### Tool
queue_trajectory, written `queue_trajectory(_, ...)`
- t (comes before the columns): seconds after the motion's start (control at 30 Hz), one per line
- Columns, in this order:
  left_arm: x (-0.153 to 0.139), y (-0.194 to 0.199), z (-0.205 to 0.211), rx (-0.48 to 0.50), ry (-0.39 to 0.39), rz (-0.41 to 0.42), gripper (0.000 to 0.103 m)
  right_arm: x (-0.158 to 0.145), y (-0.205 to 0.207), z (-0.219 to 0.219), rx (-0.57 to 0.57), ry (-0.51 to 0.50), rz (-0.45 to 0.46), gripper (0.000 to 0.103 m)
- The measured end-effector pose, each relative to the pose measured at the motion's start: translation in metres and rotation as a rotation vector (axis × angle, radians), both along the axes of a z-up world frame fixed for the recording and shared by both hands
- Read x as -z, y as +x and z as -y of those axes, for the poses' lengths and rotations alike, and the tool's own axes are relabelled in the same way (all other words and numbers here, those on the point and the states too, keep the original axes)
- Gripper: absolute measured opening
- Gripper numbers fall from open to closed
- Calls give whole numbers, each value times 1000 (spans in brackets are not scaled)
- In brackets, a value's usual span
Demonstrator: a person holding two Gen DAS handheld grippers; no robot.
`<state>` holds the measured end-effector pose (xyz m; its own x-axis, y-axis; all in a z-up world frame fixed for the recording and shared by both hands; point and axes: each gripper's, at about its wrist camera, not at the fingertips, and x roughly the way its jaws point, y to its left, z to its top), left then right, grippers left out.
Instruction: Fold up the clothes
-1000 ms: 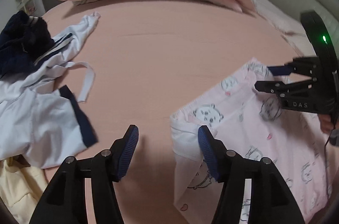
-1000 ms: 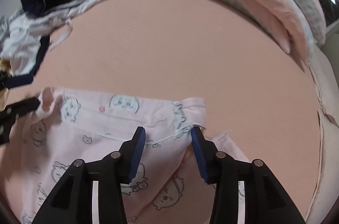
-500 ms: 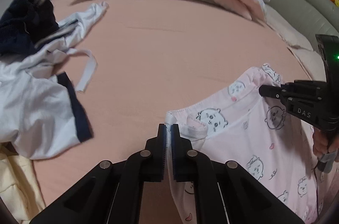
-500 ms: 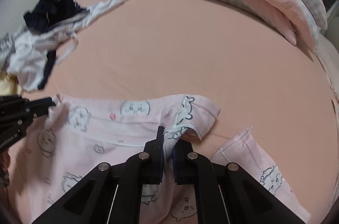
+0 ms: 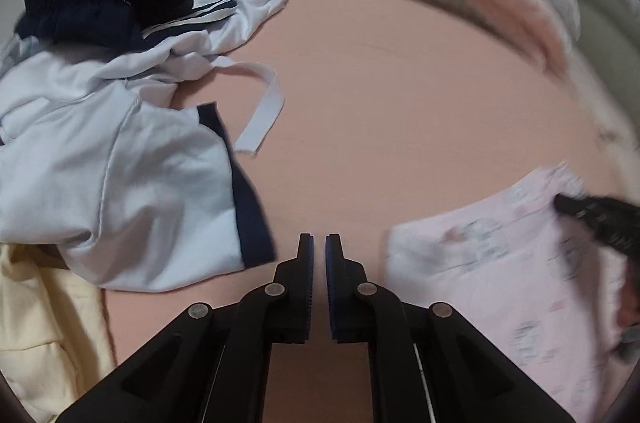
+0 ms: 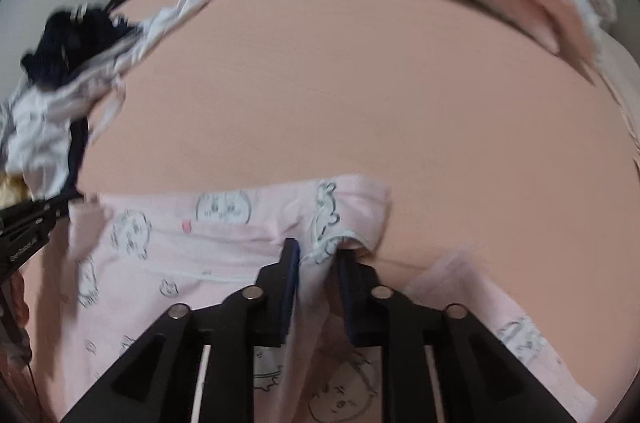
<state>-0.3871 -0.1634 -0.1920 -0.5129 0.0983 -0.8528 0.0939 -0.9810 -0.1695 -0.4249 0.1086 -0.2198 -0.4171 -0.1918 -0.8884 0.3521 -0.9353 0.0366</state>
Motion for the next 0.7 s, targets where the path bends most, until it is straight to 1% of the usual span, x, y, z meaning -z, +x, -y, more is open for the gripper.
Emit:
queue_trajectory(0.07, -11, 2, -10, 61, -1, -40, 7, -11, 3, -3, 10, 5, -37, 29)
queue_trajectory(0.17, -15, 4, -33, 151, -33, -68, 10, -21, 11, 10, -46, 73, -60, 30)
queue_trajectory(0.23, -9, 5, -50, 214, -72, -67, 13, -23, 17, 24, -85, 97, -62, 31)
queue_trajectory(0.27, -5, 6, -58, 241, -101, -61, 13, -23, 20, 31, -104, 109, -60, 34)
queue_trajectory(0.3, 2, 7, -66, 261, -151, -45, 13, -20, 23, 37, -123, 118, -46, 35)
queue_trajectory(0.33, 7, 8, -71, 266, -193, -32, 13, -17, 25, 42, -141, 128, -33, 35)
queue_trajectory(0.4, 13, 7, -66, 217, -251, -14, 13, -6, 28, 50, -163, 165, -15, 35)
queue_trajectory(0.43, 14, 6, -61, 193, -264, -6, 14, 3, 25, 49, -156, 184, 0, 35)
queue_trajectory(0.47, 12, 5, -52, 169, -247, 2, 15, 11, 22, 47, -148, 199, 14, 35)
queue_trajectory(0.5, 10, 3, -45, 149, -239, 7, 15, 16, 19, 42, -135, 192, 21, 35)
queue_trajectory(0.53, 7, 3, -44, 147, -233, 2, 15, 20, 15, 38, -119, 181, 23, 37)
queue_trajectory(0.57, 4, 2, -43, 145, -228, -3, 15, 20, 13, 33, -93, 162, 8, 44)
queue_trajectory(0.6, 1, 2, -42, 143, -222, -8, 15, 19, 13, 33, -69, 186, -16, 48)
queue_trajectory(0.63, -2, 1, -41, 141, -216, -13, 15, 17, 14, 35, -43, 232, -55, 53)
queue_trajectory(0.67, -5, 1, -39, 139, -210, -18, 15, 14, 16, 37, -32, 250, -84, 53)
queue_trajectory(0.7, -8, 0, -38, 137, -205, -24, 15, 9, 18, 39, -24, 238, -107, 53)
